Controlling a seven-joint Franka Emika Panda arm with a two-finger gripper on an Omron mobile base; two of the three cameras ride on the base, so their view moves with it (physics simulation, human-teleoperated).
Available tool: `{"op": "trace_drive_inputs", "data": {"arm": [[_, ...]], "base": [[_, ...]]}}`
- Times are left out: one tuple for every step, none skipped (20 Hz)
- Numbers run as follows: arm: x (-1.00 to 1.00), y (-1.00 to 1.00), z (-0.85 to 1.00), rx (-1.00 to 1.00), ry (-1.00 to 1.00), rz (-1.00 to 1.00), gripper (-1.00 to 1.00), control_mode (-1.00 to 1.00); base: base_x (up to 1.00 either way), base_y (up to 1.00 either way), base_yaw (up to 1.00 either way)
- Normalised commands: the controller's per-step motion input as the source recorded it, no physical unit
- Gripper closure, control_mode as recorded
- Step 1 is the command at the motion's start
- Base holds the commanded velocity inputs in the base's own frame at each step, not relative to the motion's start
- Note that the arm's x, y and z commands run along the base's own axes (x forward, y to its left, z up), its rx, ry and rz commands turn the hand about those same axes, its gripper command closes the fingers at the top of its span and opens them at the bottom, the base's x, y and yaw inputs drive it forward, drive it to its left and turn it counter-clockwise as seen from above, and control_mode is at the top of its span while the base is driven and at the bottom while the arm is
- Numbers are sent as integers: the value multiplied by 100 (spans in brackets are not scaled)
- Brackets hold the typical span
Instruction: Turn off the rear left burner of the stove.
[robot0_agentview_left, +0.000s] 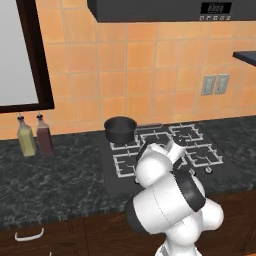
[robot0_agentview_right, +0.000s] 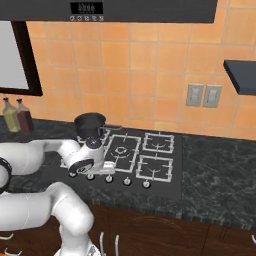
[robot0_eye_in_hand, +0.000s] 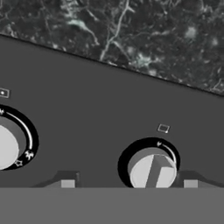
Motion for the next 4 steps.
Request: {"op": "trace_drive_inputs", "data": {"arm": [[0,0,-31,2,3,-100,100,-100],[0,0,-31,3,3,-100,100,-100],[0,0,-31,2,4,-100,100,-100],[0,0,-31,2,3,-100,100,-100]], "base": [[0,0,0],[0,0,0],[0,0,0],[0,0,0]]}}
